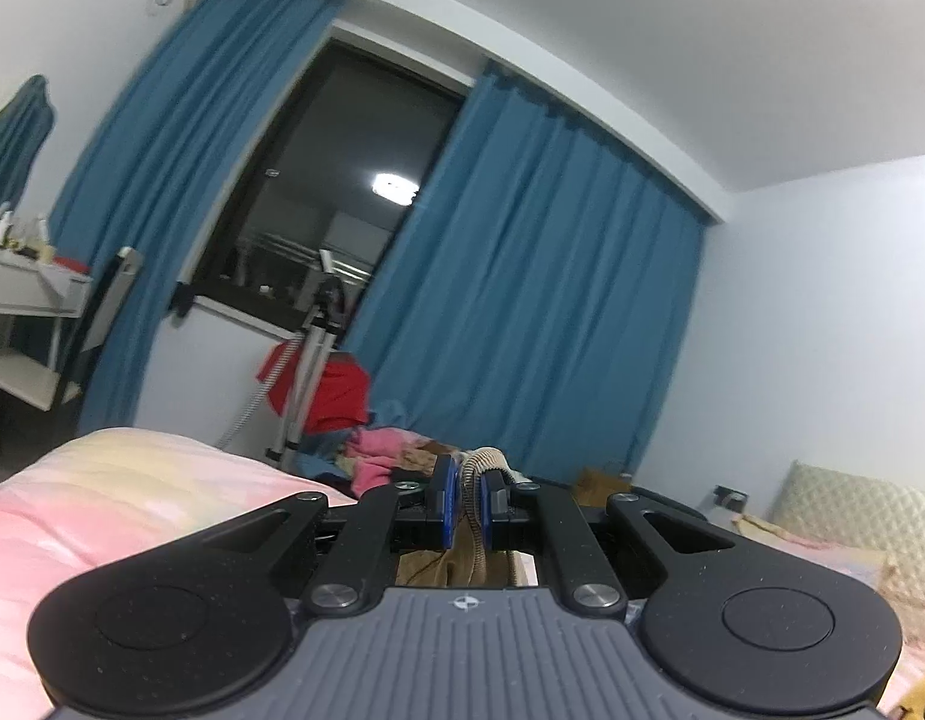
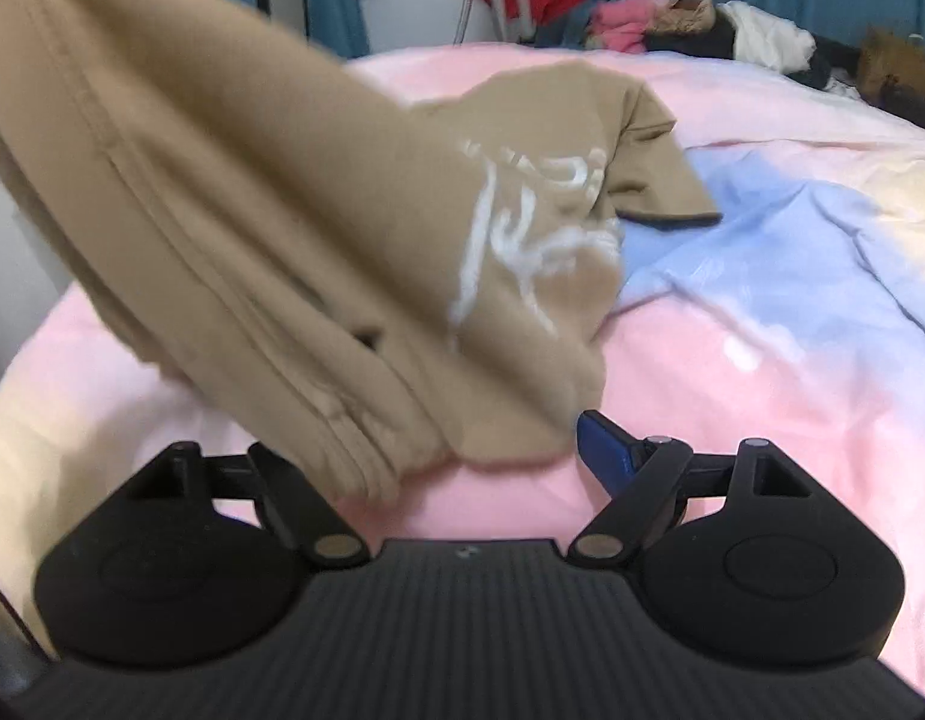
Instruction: Fold clothes
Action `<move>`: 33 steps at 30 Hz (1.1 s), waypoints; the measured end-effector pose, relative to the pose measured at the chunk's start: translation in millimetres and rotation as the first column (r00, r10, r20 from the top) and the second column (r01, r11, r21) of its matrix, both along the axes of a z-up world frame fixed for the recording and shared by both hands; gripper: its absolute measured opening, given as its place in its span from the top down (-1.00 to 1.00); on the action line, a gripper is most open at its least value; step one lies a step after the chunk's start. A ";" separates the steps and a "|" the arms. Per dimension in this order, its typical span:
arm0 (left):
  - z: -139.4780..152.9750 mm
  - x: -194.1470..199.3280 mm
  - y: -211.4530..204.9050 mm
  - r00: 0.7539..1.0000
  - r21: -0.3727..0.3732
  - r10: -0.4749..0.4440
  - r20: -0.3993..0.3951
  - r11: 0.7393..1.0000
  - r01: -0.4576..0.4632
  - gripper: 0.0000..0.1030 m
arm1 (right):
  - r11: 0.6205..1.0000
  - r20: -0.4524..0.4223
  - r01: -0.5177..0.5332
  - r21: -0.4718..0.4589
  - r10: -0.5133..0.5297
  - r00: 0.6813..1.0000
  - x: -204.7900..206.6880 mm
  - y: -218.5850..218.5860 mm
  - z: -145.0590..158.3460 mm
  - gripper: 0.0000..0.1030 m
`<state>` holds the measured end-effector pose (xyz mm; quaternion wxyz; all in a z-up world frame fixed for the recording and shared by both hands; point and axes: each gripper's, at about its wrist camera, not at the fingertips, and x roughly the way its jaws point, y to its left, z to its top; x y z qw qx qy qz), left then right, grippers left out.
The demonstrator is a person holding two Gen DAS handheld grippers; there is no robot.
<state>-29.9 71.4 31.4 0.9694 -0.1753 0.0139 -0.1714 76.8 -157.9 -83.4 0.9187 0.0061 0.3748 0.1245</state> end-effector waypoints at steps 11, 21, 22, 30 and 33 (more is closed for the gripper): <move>3.7 -3.4 21.9 0.999 -0.030 0.039 -0.014 0.999 -0.039 0.84 | 0.939 0.470 0.301 0.167 -0.344 0.813 -49.1 -60.4 66.8 -0.57; -12.4 21.1 -3.9 0.978 0.124 0.056 -0.203 0.992 -0.031 0.81 | 0.957 0.313 0.259 0.132 -0.288 0.905 -22.9 -47.3 39.2 0.70; -14.8 23.2 -4.9 0.973 0.137 0.065 -0.222 0.990 -0.035 0.80 | 0.956 0.328 0.260 0.134 -0.290 0.899 -26.0 -46.6 40.7 0.70; -44.3 46.7 -19.7 0.917 0.307 0.164 -0.364 0.951 -0.048 0.58 | 0.930 0.369 0.293 0.223 -0.359 0.857 -33.2 -67.4 49.7 0.71; -57.8 54.3 -27.5 0.894 0.338 0.155 -0.420 0.941 -0.005 0.40 | 0.930 0.380 0.285 0.231 -0.356 0.854 -35.1 -66.5 51.8 0.71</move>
